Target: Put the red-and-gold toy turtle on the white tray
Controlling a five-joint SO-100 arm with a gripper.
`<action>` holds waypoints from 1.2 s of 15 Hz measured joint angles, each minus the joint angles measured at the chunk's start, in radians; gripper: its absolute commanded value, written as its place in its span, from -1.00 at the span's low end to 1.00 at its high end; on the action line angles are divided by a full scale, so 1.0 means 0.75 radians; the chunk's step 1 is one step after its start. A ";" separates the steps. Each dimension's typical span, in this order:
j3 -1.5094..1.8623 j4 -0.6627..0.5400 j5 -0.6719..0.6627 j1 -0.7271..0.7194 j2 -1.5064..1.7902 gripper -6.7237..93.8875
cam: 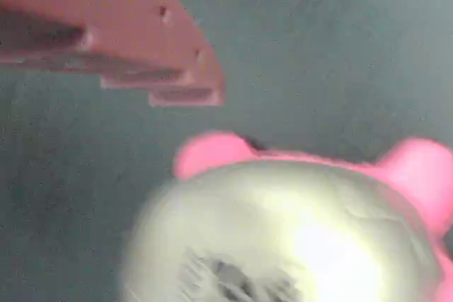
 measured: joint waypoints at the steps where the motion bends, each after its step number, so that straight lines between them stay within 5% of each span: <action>1: 0.000 -0.016 0.012 -0.008 -0.022 0.54; 14: 0.207 -0.299 0.014 -0.014 -0.106 0.54; 18: 0.219 -0.378 -0.018 0.033 -0.106 0.09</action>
